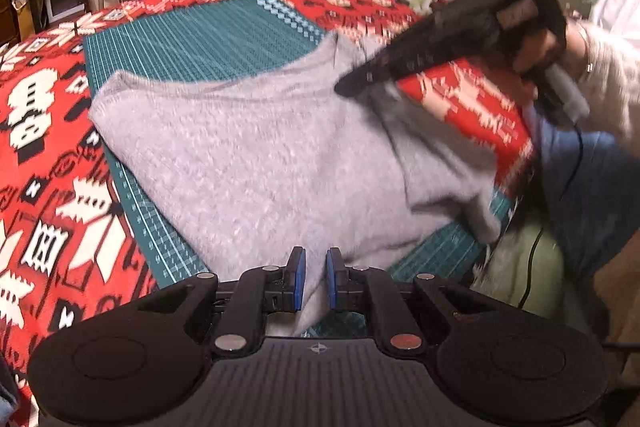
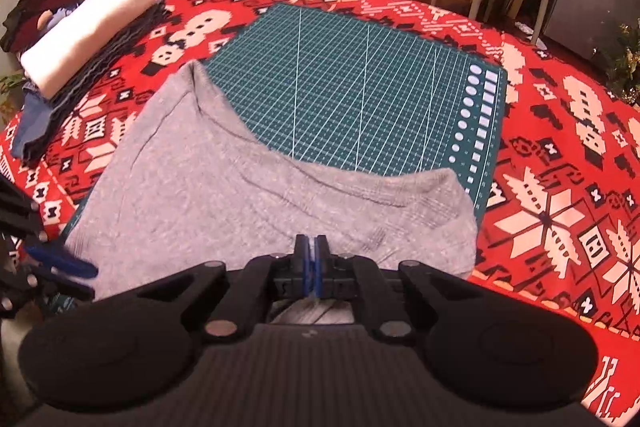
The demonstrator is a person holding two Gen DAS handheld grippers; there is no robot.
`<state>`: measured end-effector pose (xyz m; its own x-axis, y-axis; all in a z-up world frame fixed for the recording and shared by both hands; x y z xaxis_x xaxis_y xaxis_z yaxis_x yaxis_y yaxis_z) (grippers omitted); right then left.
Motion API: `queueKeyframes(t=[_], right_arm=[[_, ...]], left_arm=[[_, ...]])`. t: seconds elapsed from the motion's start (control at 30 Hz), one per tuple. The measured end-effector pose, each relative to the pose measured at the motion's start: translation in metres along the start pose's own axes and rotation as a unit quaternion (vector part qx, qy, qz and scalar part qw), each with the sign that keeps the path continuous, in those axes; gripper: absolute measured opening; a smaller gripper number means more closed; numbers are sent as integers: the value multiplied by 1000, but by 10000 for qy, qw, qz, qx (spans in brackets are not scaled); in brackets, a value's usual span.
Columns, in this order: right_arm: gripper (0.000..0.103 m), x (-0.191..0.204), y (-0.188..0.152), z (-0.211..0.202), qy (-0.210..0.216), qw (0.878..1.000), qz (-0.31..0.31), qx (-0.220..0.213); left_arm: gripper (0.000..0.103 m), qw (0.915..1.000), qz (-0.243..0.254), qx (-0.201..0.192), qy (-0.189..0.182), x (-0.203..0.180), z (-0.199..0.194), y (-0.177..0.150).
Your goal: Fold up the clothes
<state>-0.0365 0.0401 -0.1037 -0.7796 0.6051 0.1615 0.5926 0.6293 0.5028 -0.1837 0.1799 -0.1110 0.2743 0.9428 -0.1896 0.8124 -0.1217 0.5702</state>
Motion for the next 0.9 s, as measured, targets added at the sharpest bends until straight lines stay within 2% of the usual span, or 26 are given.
queueKeyframes(t=[0.17, 0.23, 0.33, 0.47, 0.67, 0.83, 0.9], right_arm=[[5, -3, -1, 2, -8, 10000, 41, 3], [12, -4, 1, -6, 8, 9999, 126, -69], [12, -2, 1, -20, 70, 9994, 252, -235], [12, 11, -7, -33, 264, 9989, 260, -274], [13, 30, -25, -40, 654, 9958, 527, -355], [13, 46, -36, -30, 924, 9942, 515, -182], [13, 50, -39, -25, 1009, 9936, 498, -121]], left_arm=[[13, 10000, 41, 12, -20, -2, -2, -3], [13, 9999, -58, -57, -97, 1, -7, 0], [13, 9994, -280, -96, -149, 7, -15, 0], [13, 9986, -509, -115, -110, 16, -24, -9], [10, 9986, -472, -228, -20, 18, -23, -6], [10, 9978, -529, -410, 24, 25, -21, 4], [10, 9978, -586, -305, 79, 31, -14, 2]])
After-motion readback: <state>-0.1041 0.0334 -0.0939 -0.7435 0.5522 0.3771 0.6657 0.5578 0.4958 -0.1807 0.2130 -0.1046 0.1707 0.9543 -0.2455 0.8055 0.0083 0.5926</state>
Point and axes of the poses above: each gripper's, at about its wrist camera, not at the fingertips, and z roughly the way its jaws point, x to its left, y to its top, the point moved 4 cm from there along z, roughly the way its jaws point, and after that the axes turned 5 degrees about y, right-handed, at the moved point
